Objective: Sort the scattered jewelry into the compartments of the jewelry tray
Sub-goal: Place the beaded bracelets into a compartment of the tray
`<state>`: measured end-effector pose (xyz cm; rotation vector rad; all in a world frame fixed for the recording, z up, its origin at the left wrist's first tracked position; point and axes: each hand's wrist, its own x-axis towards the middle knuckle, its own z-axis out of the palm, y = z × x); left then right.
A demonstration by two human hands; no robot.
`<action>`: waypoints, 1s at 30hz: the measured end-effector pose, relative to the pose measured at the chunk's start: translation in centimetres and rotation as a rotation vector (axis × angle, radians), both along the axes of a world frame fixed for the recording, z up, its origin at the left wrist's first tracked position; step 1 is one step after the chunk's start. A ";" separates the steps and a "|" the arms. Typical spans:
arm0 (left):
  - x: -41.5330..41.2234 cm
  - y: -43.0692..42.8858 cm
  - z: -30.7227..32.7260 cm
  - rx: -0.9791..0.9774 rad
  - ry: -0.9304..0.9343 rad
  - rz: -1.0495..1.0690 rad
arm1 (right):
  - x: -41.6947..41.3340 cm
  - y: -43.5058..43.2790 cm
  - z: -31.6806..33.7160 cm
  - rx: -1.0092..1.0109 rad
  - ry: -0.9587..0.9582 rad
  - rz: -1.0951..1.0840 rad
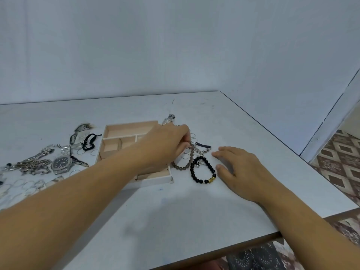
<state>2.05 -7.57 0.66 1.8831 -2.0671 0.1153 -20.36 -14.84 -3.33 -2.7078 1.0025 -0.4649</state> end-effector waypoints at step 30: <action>5.5 7.7 3.6 -0.510 0.295 0.186 | 11.2 2.5 8.8 0.043 -0.214 0.256</action>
